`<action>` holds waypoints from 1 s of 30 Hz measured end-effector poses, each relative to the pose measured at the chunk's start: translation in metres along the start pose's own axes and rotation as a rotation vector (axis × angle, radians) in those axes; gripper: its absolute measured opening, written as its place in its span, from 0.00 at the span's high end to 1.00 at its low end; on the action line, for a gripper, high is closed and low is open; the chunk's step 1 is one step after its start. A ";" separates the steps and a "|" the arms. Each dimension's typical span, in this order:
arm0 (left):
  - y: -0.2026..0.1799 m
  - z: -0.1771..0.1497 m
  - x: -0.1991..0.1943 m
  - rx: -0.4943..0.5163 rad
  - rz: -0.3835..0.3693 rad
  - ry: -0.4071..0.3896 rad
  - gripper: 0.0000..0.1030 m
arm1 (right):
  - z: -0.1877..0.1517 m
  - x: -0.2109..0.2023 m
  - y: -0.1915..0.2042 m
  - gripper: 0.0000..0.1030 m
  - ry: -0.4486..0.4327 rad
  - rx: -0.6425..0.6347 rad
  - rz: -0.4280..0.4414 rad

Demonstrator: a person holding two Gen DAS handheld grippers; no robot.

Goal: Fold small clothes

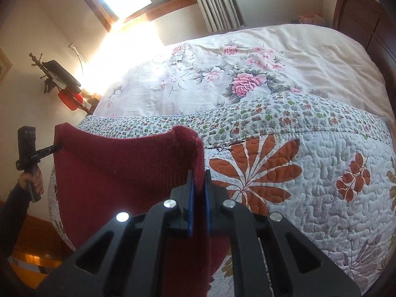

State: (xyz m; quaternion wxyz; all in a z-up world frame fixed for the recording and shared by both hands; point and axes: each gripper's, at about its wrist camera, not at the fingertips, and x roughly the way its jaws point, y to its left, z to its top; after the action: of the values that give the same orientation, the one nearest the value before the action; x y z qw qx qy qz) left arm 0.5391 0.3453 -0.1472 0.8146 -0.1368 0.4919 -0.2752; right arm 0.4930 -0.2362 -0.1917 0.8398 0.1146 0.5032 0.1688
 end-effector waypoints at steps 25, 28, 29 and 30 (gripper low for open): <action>-0.058 -0.098 0.077 0.199 0.129 0.238 0.48 | -0.100 0.059 0.027 0.77 0.058 0.021 0.058; -0.039 -0.112 0.071 0.172 0.200 0.192 0.49 | -0.107 0.060 0.015 0.82 0.050 0.034 0.020; -0.036 -0.112 0.065 0.154 0.217 0.182 0.49 | -0.109 0.053 0.011 0.80 0.043 0.053 0.009; -0.034 -0.113 0.057 0.146 0.232 0.172 0.50 | -0.112 0.044 0.010 0.77 0.031 0.061 0.004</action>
State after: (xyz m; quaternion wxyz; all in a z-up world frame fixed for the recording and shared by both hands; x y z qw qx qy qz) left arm 0.4501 0.2895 -0.2256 0.8037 0.0045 0.5509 -0.2248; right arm 0.4118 -0.2074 -0.2758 0.8277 0.1384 0.5208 0.1569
